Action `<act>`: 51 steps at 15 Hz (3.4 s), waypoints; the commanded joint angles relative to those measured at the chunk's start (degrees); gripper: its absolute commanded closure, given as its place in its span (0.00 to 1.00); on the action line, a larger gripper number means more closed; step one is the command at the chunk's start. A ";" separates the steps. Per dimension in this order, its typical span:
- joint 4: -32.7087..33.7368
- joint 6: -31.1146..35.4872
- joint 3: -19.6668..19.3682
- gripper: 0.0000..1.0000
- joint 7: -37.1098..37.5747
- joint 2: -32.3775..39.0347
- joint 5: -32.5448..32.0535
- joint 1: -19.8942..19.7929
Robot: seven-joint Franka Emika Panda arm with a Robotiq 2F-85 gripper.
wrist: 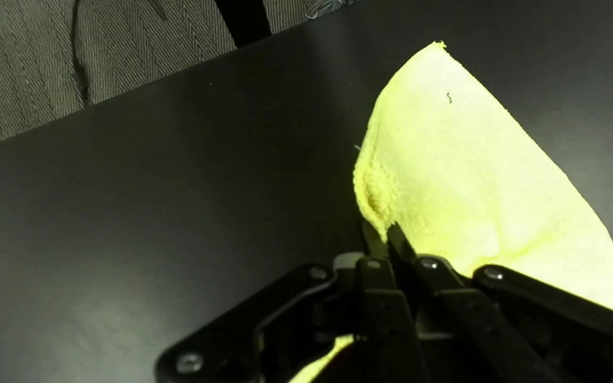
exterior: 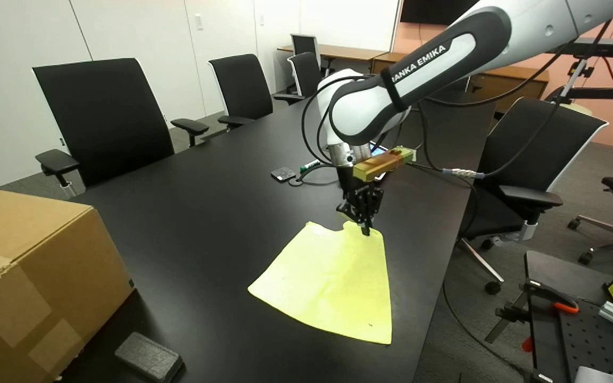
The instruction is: Fold the towel in half
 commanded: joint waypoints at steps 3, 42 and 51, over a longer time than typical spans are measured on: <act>19.18 -11.56 0.40 0.94 -2.62 12.83 -0.76 -3.13; 49.75 1.19 -4.88 0.17 19.40 33.68 2.97 -3.97; 28.31 4.39 -0.80 0.00 -7.10 19.66 2.16 -2.38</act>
